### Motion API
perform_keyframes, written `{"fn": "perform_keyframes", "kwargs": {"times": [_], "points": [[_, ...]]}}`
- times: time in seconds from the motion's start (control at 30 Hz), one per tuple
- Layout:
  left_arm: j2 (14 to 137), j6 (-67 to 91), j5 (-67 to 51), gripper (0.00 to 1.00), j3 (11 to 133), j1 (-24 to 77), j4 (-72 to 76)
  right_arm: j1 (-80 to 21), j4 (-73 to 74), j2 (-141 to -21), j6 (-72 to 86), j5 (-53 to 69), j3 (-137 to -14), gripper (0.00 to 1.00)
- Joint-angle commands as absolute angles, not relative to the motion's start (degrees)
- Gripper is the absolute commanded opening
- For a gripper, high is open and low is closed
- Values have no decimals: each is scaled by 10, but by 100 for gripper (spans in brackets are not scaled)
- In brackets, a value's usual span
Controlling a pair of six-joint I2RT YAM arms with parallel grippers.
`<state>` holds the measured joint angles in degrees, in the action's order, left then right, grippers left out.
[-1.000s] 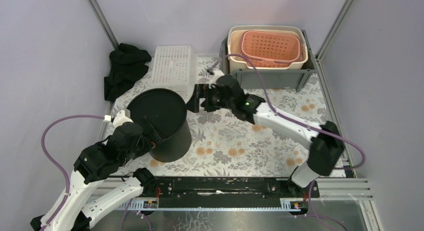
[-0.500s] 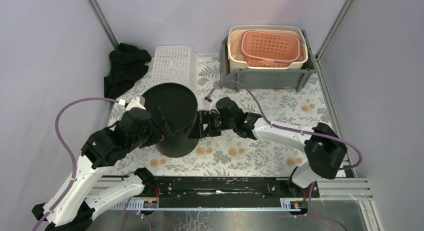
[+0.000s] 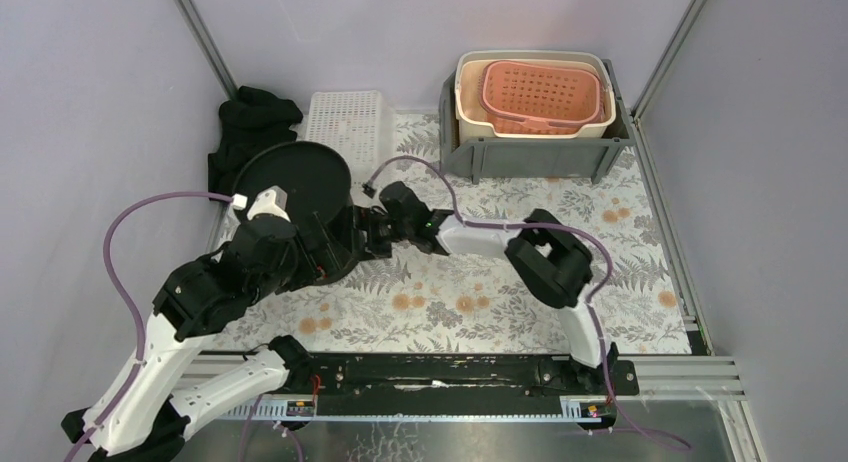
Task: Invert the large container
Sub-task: Move the container to the corner of the board.
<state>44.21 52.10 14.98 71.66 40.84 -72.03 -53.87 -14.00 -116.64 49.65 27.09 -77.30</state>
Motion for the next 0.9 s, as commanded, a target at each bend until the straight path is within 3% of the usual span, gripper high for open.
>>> {"fn": "perform_keyframes", "kwargs": {"times": [0.0, 0.6, 0.7, 0.87], "points": [[432, 514, 152, 100, 740, 410, -730, -539, -173, -1247, 523, 288, -899, 88], [411, 522, 145, 100, 743, 410, -743, -538, -248, -1604, 649, 213, -1361, 92], [408, 530, 164, 100, 732, 410, -752, -532, -267, -1600, 646, 224, -1339, 92], [402, 548, 192, 100, 720, 410, -767, -512, -246, -1479, 562, 236, -1193, 92]]}}
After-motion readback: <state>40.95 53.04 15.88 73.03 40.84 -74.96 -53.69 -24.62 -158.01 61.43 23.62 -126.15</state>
